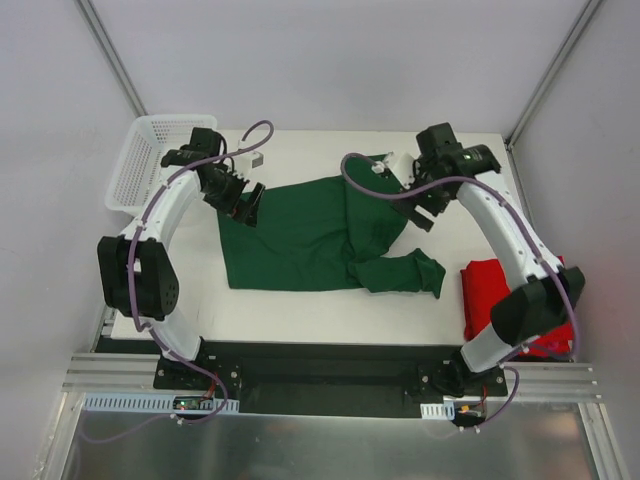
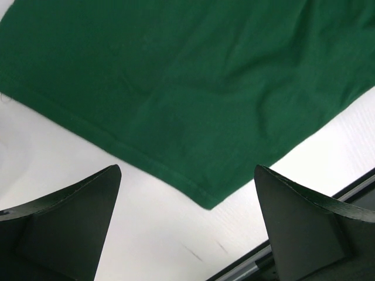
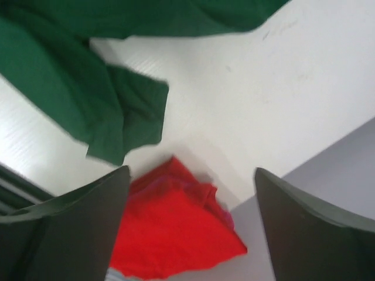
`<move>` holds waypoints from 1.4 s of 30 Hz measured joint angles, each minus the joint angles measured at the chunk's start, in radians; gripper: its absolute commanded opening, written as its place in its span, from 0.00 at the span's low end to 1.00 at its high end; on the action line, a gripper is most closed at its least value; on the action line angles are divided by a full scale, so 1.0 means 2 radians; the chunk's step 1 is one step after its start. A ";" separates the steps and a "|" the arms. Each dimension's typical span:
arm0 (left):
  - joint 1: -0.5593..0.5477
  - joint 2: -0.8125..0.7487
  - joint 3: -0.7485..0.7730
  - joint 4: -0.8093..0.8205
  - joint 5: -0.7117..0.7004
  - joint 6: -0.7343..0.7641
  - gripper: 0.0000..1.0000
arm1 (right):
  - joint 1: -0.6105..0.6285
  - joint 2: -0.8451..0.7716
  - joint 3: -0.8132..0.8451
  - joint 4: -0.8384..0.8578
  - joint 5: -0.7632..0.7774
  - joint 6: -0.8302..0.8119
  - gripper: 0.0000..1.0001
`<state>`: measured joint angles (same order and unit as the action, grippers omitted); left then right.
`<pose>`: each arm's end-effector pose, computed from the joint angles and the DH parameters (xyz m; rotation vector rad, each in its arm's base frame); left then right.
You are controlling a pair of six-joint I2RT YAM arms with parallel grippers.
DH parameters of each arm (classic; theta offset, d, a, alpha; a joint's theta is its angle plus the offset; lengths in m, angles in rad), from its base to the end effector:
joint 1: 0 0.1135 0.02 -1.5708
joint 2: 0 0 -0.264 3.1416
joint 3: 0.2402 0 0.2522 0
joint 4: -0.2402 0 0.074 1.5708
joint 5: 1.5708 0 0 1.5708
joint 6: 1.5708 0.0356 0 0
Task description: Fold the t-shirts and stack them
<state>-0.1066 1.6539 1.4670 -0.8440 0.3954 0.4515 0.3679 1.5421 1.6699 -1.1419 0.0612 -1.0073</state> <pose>0.3452 -0.0507 0.2984 0.8287 2.3850 -0.3778 0.2859 0.1079 0.3751 -1.6418 2.0351 -0.3108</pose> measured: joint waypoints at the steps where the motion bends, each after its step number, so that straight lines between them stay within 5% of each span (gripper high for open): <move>1: -0.002 0.013 0.010 0.001 0.003 -0.008 0.96 | 0.000 0.023 0.002 0.014 -0.012 0.011 0.89; 11: -0.038 0.088 -0.004 0.061 -0.048 -0.065 0.98 | -0.013 0.282 0.073 0.119 -0.094 0.068 0.96; 19: -0.047 0.067 -0.045 0.076 -0.069 -0.063 0.99 | -0.024 0.356 0.120 0.167 -0.073 0.057 0.98; 32: -0.047 -0.009 -0.092 0.080 -0.085 -0.050 0.99 | -0.024 0.412 0.165 0.259 0.112 -0.055 0.97; 42: -0.047 -0.020 -0.101 0.079 -0.085 -0.050 0.99 | -0.025 0.491 0.158 0.559 0.291 -0.268 0.96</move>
<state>-0.2012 1.6146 1.2640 -0.6853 0.2256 0.3519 0.3183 2.5237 1.9854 -0.0246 0.6426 -1.5429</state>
